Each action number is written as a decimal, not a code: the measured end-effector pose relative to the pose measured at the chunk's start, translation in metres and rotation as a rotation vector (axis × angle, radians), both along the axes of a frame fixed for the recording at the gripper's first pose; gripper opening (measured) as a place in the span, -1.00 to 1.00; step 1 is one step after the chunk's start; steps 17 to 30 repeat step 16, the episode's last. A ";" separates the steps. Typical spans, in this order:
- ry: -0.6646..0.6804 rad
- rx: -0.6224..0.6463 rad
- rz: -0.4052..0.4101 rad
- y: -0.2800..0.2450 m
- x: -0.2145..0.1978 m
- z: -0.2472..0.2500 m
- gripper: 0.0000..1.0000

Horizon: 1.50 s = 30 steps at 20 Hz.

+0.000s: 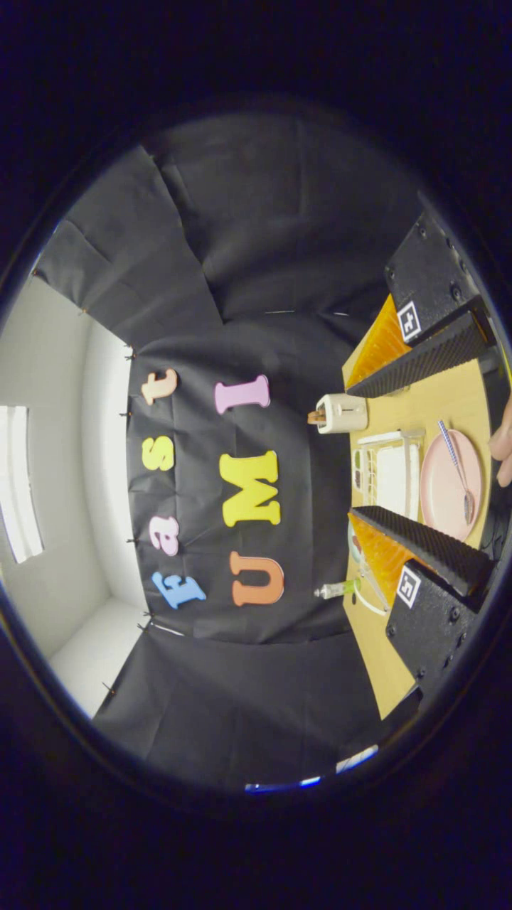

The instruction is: Take the plate from the dish rack, then take the spoon from the basket and place it into the plate.

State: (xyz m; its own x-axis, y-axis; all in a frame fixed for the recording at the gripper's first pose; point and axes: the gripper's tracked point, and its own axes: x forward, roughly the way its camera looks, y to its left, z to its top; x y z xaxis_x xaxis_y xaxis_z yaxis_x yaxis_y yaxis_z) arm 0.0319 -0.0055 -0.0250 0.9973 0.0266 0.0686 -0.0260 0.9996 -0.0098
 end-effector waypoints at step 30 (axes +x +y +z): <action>0.016 -0.013 -0.014 -0.018 -0.029 0.017 0.95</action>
